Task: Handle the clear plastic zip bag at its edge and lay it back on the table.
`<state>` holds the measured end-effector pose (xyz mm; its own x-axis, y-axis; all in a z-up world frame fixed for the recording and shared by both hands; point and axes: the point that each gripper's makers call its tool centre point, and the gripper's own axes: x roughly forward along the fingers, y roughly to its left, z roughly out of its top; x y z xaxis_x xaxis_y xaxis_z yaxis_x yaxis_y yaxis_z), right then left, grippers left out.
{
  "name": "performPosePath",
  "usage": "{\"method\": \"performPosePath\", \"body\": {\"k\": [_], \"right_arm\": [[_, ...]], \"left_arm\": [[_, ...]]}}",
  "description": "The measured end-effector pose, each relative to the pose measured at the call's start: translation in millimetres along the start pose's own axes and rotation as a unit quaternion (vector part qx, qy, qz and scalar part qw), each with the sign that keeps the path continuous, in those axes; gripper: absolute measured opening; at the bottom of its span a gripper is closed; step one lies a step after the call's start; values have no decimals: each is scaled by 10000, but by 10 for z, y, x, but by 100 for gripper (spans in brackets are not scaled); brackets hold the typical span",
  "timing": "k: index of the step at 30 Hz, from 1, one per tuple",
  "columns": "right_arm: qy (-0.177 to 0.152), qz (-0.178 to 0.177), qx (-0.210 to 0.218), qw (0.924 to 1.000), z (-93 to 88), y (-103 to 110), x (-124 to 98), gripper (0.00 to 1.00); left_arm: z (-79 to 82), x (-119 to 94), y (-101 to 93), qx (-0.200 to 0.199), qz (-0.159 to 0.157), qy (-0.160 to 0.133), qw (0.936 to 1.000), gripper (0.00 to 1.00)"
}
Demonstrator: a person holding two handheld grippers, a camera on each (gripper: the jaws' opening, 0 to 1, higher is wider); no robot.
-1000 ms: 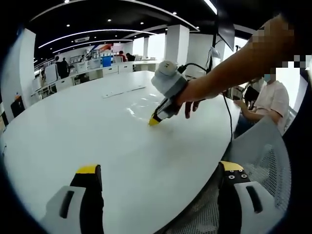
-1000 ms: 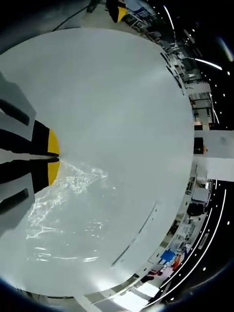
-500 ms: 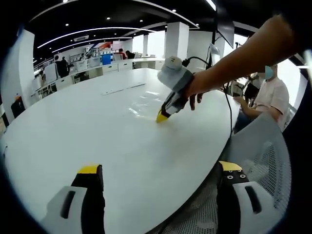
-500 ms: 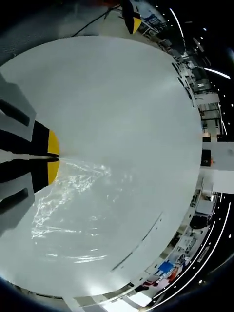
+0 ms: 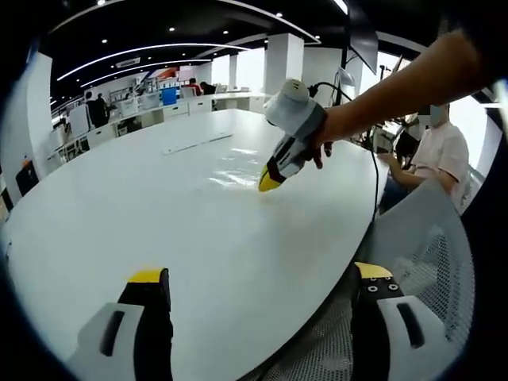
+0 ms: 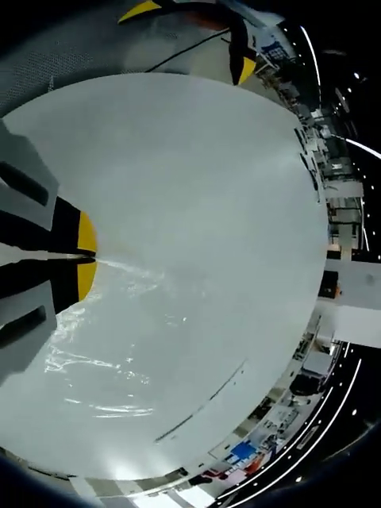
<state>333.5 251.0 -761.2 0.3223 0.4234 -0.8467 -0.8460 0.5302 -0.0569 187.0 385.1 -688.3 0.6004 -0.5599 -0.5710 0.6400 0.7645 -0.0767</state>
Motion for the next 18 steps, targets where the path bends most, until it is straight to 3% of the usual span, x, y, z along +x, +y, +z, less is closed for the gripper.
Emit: {"method": "performPosePath", "body": {"k": [18], "right_arm": [[-254,255,-695,9969,34,155,-226,0]], "left_arm": [[-31,3,-53,79,-91,83,9999,90]]}}
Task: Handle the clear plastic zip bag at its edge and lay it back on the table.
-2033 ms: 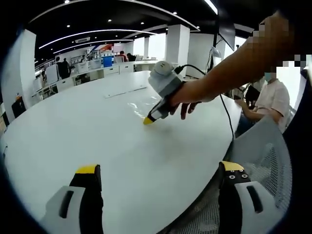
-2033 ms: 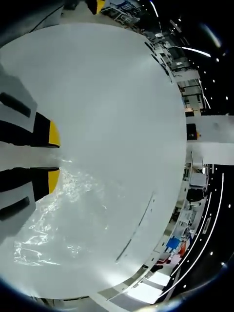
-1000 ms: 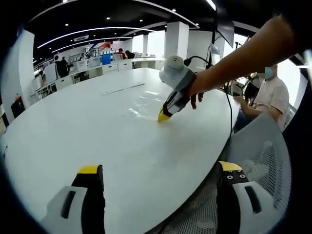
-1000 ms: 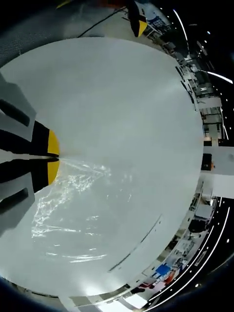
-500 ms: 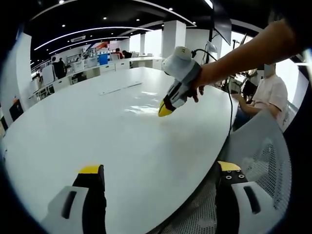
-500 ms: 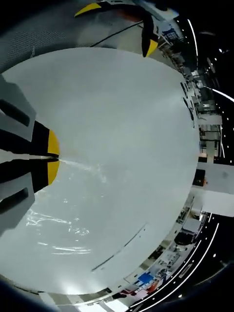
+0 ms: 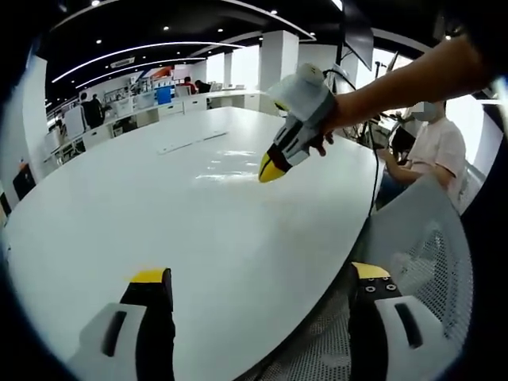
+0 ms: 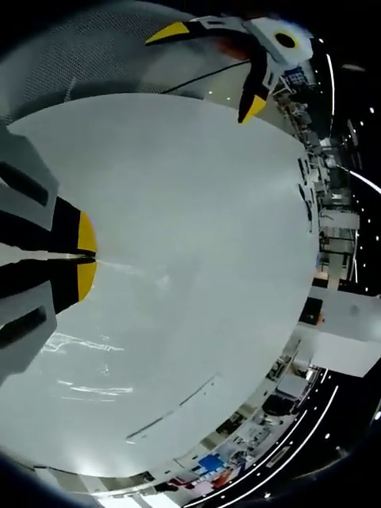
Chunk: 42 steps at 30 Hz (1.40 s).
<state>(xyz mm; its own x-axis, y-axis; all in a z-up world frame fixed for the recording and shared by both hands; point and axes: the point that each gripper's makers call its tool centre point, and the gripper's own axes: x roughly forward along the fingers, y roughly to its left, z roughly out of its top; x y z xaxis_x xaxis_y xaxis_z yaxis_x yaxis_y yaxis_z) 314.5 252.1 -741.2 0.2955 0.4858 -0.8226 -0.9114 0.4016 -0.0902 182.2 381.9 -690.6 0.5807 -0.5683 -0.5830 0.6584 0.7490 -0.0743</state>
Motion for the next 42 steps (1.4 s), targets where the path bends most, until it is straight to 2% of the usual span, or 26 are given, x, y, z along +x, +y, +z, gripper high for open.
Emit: {"method": "performPosePath", "body": {"k": [23,30,42], "right_arm": [[-155,302,-445,9984,-40,190,-140,0],[-282,355,-671,9967,12,231,-215,0],[-320,397,-864,9950,41,312,-303,0]], "left_arm": [[-22,10,-46,8,-73,75,9999,90],[-14,3,-26,-10,-81,43,10000,89],[-27,-9,-33,-14,-103,23,9999,89]]}}
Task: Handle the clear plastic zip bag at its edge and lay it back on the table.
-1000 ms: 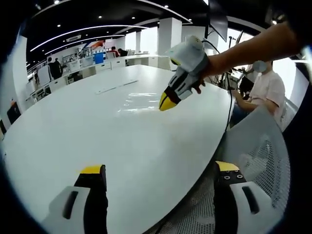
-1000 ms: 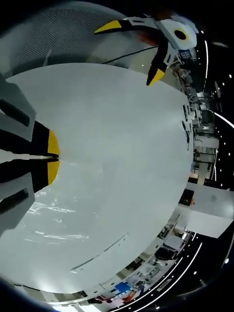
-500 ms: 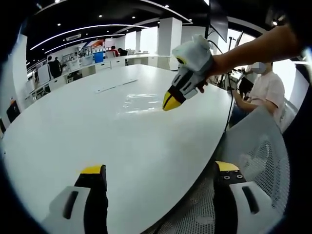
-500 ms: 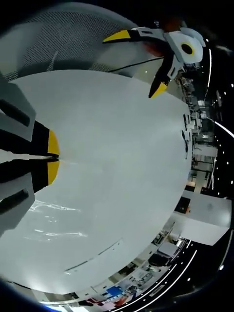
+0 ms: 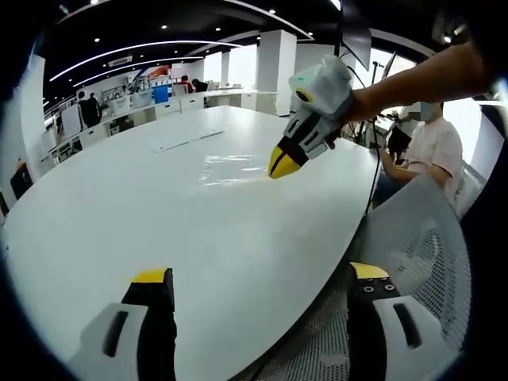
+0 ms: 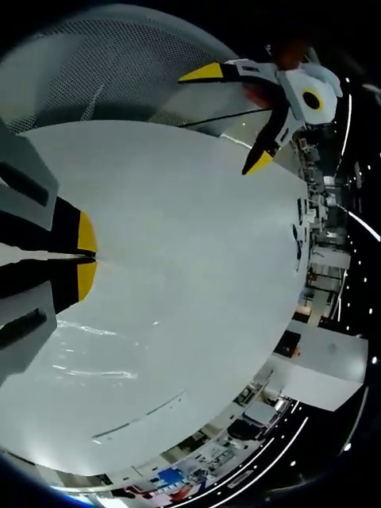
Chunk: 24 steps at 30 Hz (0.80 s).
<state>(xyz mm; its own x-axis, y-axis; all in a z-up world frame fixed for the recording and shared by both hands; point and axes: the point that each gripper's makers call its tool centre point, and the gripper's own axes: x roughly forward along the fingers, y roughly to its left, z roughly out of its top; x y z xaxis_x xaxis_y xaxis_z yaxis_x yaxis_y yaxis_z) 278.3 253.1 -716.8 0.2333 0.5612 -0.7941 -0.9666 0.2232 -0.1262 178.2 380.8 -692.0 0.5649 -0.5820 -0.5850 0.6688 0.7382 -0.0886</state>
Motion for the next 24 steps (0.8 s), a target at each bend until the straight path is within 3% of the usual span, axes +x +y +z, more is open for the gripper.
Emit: {"method": "performPosePath", "body": {"k": [11,24], "right_arm": [[-84,77,-267,9996,26,29,-64,0],[-313,267,-539,9977,5,66,-107,0]], "left_arm": [[14,8,-33,12,-34,53,10000,88],[26,34,-72,-370,128,107,9992,86]]}}
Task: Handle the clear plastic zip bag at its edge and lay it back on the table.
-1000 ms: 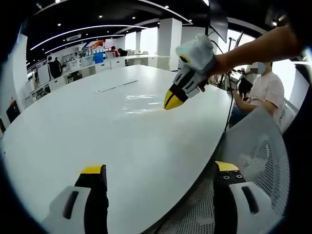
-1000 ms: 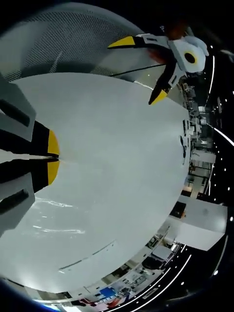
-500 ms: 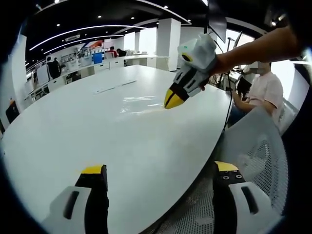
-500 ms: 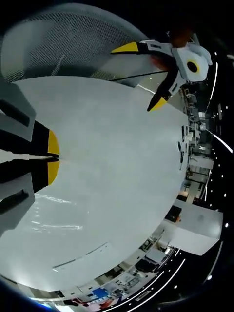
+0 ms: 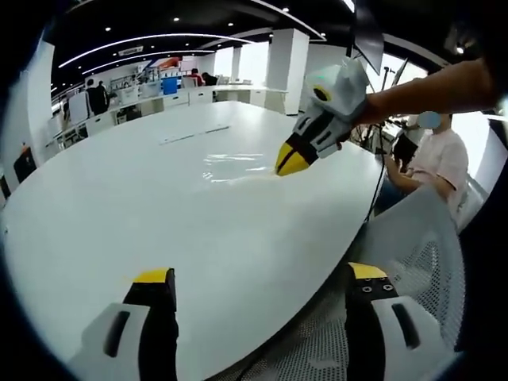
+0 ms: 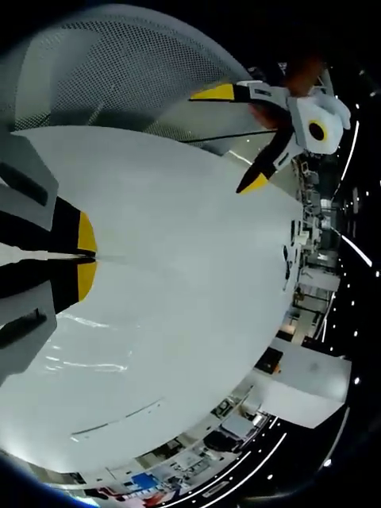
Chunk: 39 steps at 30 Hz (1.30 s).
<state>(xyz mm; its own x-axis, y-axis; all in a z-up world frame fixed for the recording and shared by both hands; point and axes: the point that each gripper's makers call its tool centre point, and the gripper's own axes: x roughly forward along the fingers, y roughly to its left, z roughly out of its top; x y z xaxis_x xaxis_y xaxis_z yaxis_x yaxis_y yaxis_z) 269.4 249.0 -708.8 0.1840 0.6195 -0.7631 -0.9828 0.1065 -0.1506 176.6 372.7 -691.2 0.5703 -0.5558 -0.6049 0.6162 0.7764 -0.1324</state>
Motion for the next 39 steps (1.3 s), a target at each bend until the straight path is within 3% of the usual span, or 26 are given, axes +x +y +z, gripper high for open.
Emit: {"method": "performPosePath", "body": {"k": [10,25,39], "right_arm": [[-189,53,-75,9998,-65,76,-99,0],[-412,257,-432,9979,-23,48,-218,0],[-554,524,-867,9933,-1,195,-279,0]], "left_arm": [[21,13,-80,122,183,157,9996,86],[93,42,37,58,433,103,9990,85],[144,61,85,-124,562,34,9983,83]]}}
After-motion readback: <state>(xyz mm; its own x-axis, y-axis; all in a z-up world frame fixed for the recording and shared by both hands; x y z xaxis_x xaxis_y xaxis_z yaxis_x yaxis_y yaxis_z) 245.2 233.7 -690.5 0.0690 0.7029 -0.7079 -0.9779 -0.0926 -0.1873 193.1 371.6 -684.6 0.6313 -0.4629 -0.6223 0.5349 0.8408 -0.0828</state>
